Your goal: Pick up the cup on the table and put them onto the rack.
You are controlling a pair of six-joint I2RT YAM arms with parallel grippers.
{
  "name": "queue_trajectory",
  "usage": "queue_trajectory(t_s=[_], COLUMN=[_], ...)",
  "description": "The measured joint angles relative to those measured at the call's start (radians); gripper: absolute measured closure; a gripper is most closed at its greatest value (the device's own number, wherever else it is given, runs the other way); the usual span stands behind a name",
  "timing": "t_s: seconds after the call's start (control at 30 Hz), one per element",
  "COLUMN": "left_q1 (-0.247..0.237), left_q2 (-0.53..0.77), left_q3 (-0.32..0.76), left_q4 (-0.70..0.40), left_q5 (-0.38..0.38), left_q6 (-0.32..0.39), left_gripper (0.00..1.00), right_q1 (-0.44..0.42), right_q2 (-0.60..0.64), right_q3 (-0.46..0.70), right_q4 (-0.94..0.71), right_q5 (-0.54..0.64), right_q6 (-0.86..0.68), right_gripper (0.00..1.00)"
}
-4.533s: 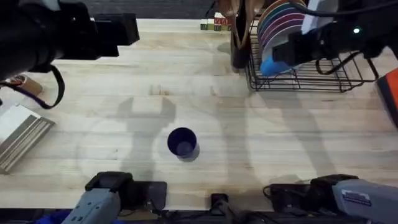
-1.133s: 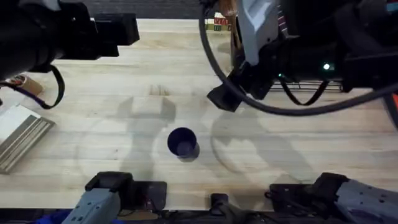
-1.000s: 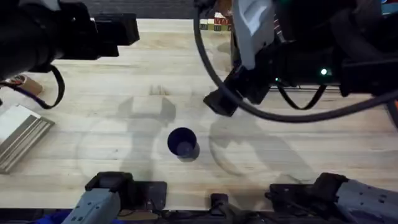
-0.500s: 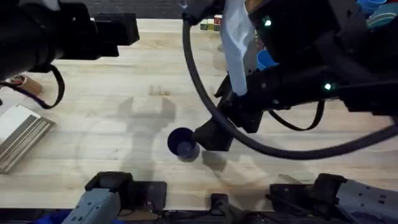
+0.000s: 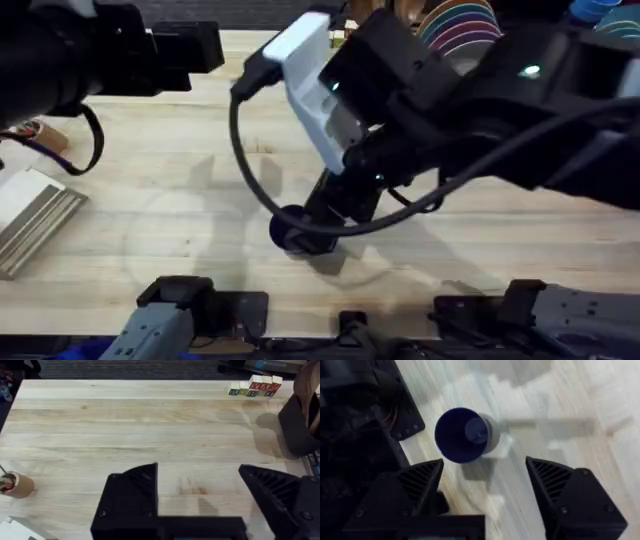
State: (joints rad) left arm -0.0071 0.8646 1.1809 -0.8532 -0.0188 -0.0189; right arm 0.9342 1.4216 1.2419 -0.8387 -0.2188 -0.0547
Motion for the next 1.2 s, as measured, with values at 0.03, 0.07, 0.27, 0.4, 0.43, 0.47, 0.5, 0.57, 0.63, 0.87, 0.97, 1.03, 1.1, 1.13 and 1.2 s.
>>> queue_trajectory(t_s=[0.03, 0.07, 0.27, 0.4, 0.43, 0.47, 0.5, 0.57, 0.63, 0.87, 0.97, 1.03, 1.1, 1.13, 1.2], left_q1=[0.000, 0.000, 0.000, 0.000, 0.000, 0.000, 0.000, 0.000, 0.000, 0.000, 0.000, 0.000, 0.000, 0.000, 0.000], left_q2=[0.000, 0.000, 0.000, 0.000, 0.000, 0.000, 0.000, 0.000, 0.000, 0.000, 0.000, 0.001, 0.006, 0.008, 0.019], left_q3=[0.000, 0.000, 0.000, 0.000, 0.000, 0.000, 0.000, 0.000, 0.000, 0.000, 0.000, 0.000, 0.000, 0.000, 0.000], left_q4=[0.000, 0.000, 0.000, 0.000, 0.000, 0.000, 0.000, 0.000, 0.000, 0.003, 0.003, 0.004, 0.004, 0.005, 0.008], left_q5=[0.000, 0.000, 0.000, 0.000, 0.000, 0.000, 0.000, 0.000, 0.000, -0.045, -0.081, -0.104, -0.123, -0.131, -0.142], left_q6=[0.000, 0.000, 0.000, 0.000, 0.000, 0.000, 0.000, 0.000, 0.000, 0.000, 0.000, 0.000, 0.000, 0.000, 0.000], left_gripper=[0.008, 0.008, 0.008, 0.008, 0.008, 0.008, 0.008, 0.008, 0.008, 0.008, 0.008, 0.008, 0.008, 0.008, 0.008], right_q1=[0.004, 0.006, 0.008, 0.008, 0.008, 0.008, 0.008, 0.008, 0.008, 0.008, 0.008, 0.008, 0.008, 0.008, 0.008], right_q2=[0.009, 0.018, 0.068, 0.099, 0.108, 0.115, 0.123, 0.137, 0.148, 0.154, 0.154, 0.154, 0.155, 0.156, 0.166], right_q3=[0.000, 0.000, 0.000, 0.000, 0.000, 0.000, 0.000, 0.000, 0.000, 0.000, 0.000, 0.000, 0.000, 0.000, 0.000], right_q4=[0.000, 0.001, 0.039, 0.058, 0.060, 0.060, 0.060, 0.061, 0.061, 0.061, 0.065, 0.073, 0.079, 0.081, 0.083], right_q5=[0.000, 0.000, 0.000, 0.000, 0.000, 0.000, 0.000, 0.000, 0.000, 0.000, 0.000, 0.000, 0.000, 0.000, 0.000], right_q6=[0.000, 0.000, 0.001, 0.003, 0.003, 0.003, 0.003, 0.003, 0.003, 0.003, 0.003, 0.003, 0.003, 0.003, 0.003], right_gripper=[0.008, 0.008, 0.008, 0.008, 0.008, 0.008, 0.008, 0.008, 0.008, 0.008, 0.008, 0.008, 0.008, 0.008, 0.008])
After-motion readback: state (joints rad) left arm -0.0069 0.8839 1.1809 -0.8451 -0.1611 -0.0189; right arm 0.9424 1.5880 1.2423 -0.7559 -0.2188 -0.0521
